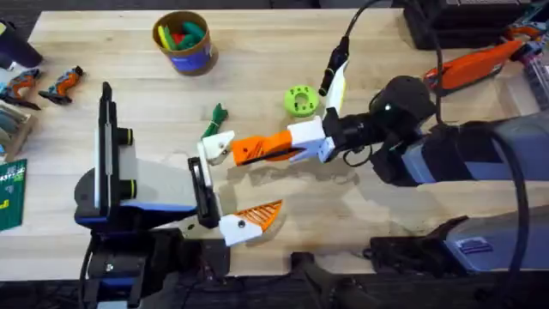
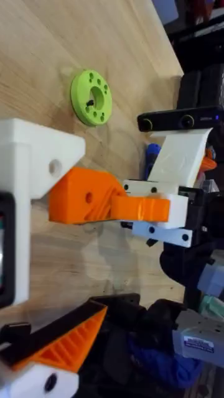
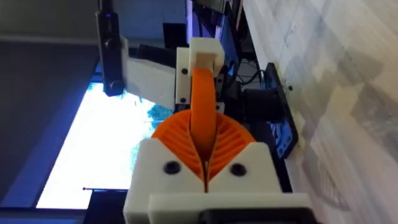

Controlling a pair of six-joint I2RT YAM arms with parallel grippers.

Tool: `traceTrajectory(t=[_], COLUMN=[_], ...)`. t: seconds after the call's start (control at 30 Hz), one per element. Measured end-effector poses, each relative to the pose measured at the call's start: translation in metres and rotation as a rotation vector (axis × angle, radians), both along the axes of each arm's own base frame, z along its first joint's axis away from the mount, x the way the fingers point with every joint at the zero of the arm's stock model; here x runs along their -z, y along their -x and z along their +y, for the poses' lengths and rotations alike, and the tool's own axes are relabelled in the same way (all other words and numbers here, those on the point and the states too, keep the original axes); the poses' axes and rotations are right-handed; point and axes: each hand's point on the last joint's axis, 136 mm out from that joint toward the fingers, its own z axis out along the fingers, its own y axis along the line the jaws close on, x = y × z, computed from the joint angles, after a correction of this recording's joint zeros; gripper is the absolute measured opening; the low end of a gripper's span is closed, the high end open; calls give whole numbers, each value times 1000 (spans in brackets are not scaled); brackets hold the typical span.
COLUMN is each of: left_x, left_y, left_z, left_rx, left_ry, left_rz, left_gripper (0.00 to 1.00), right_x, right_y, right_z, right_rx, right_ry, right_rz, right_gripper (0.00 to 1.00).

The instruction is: Pick up the gripper from the table and insert it into the empty holder that is missing its gripper. Then pick up a screw, insert it into the mounting hole, and use the screwdriver to tighten it. Finally, clean up the table by picking up the vegetable and placing it into the bucket.

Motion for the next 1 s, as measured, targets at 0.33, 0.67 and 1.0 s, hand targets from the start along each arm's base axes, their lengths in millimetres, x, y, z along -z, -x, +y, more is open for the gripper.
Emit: traceTrajectory(t=[0.33, 0.67, 1.0], left_x=[0, 0, 0], left_y=[0, 0, 0], left_z=[0, 0, 0], left_rx=[0, 0, 0], left_ry=[0, -1, -1], left_rz=[0, -4, -4], left_gripper=[985, 986, 985], right_x=[0, 0, 0], right_y=[2, 2, 3], right_z=[6, 13, 18], right_rx=[6, 31, 45], right_ry=[0, 2, 2], right_rz=[7, 19, 20], right_gripper=[10, 10, 10])
